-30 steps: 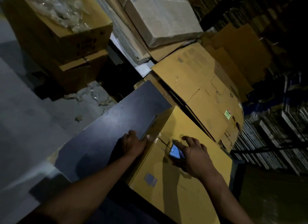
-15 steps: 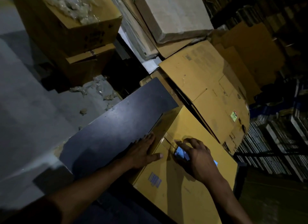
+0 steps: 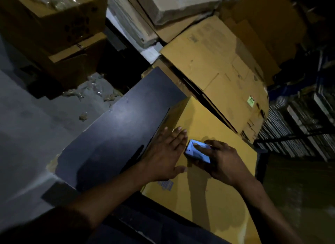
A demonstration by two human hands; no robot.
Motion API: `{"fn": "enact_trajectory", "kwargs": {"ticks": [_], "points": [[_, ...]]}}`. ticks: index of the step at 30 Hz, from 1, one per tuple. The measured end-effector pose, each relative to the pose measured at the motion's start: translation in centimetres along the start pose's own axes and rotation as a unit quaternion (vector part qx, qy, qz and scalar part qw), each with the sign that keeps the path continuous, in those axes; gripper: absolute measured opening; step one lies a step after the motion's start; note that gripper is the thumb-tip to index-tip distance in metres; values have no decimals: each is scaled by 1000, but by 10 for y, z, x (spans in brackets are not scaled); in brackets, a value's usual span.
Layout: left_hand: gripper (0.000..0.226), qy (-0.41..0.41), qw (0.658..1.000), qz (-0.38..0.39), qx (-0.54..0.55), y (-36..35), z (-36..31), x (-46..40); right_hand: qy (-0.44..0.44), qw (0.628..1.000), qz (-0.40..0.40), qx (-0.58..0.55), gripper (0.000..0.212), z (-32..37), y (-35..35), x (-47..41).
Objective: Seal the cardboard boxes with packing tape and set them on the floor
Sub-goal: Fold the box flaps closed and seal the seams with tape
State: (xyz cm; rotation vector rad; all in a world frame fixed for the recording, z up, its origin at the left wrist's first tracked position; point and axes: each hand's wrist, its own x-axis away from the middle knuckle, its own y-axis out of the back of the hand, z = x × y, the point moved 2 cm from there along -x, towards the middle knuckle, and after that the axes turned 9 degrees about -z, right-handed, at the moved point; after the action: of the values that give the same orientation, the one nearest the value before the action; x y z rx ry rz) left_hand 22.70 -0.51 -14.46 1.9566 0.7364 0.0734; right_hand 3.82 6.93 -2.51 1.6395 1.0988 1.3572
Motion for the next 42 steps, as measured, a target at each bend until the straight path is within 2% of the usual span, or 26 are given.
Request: {"fn": "enact_trajectory", "kwargs": {"ticks": [2, 4, 7, 13, 19, 26, 29, 31, 33, 37, 40, 42], "points": [[104, -11, 996, 72, -53, -1, 1, 1, 13, 996, 83, 28, 75, -7, -2, 3], [106, -22, 991, 102, -79, 0, 4, 3, 19, 992, 117, 47, 87, -10, 5, 3], [108, -28, 987, 118, -106, 5, 5, 0, 24, 993, 107, 36, 78, -19, 15, 8], [110, -19, 987, 106, -118, 6, 2, -2, 10, 996, 90, 4, 81, -24, 6, 26], [109, -19, 984, 114, -133, 9, -1, -2, 23, 997, 62, 37, 81, -39, 0, 44], [111, -19, 978, 128, -162, 14, -6, -3, 24, 996, 73, 39, 70, -79, -20, 87], [121, -20, 963, 161, -215, 21, -20, -7, 30, 998, 54, 32, 66, -79, -28, 86], [128, -10, 959, 149, -239, 23, -39, -17, 29, 999, 39, 21, 61, -76, -34, 84], [125, -22, 964, 133, -228, 14, -62, -30, 26, 1000, 12, 10, 58, -77, -39, 84], [116, -77, 959, 200, -187, -30, -104, -38, 23, 1000, 13, -12, 60, -77, -42, 83], [112, -68, 965, 179, -181, -29, -87, -25, 2, 999, 39, -28, 64, -75, -38, 80], [109, -72, 973, 133, -172, -10, -51, -15, -1, 998, 45, -46, 70, -67, -32, 74]]}}
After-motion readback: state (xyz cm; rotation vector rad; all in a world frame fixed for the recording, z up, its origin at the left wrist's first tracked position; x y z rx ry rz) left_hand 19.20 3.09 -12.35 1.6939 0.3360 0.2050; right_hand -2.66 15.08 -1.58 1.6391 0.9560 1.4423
